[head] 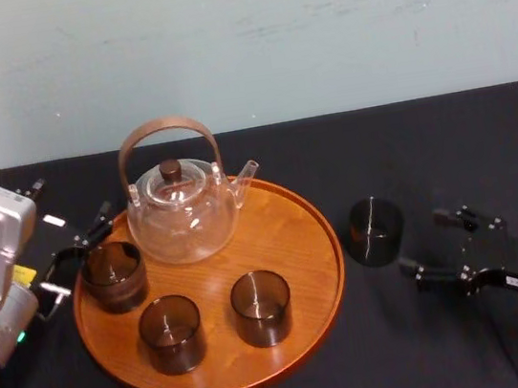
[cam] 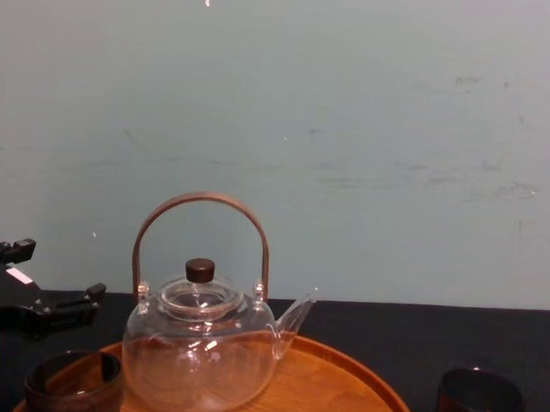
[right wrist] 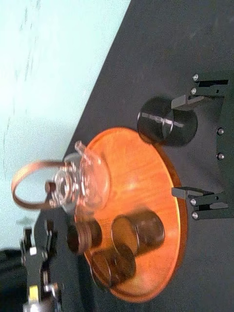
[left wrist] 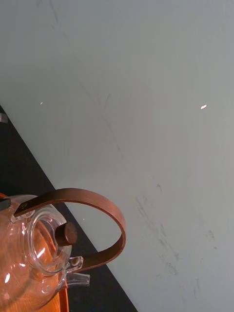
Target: Pick up the glass from the table and place it on the tray.
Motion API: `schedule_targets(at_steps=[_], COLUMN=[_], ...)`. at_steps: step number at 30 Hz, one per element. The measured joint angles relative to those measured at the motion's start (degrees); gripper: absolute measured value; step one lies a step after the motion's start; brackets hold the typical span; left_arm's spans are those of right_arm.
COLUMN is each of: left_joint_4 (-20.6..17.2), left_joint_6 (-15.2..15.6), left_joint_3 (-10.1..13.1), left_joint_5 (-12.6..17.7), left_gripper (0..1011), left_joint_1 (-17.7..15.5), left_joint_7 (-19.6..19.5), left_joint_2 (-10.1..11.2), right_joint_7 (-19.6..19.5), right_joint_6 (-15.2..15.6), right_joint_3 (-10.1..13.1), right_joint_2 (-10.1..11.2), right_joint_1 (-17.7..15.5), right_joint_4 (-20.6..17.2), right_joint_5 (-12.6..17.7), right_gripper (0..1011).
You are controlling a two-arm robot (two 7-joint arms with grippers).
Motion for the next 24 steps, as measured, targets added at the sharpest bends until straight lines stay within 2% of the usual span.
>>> schedule_targets(at_steps=[9, 24], left_joint_4=[0.00, 0.00], left_joint_6=[0.00, 0.00], left_joint_3=[0.00, 0.00], left_joint_5=[0.00, 0.00], left_gripper=[1002, 1001], left_joint_1=[0.00, 0.00], left_joint_7=[0.00, 0.00], left_joint_2=[0.00, 0.00], right_joint_7=[-1.93, -1.85], right_joint_6=[3.65, 7.24], right_joint_3=[1.22, -0.02], right_joint_2=[-2.66, -6.06], right_joint_1=[1.06, 5.60], right_joint_4=[1.67, 6.35], right_joint_5=[-0.12, -1.36], right_gripper=[1002, 1002])
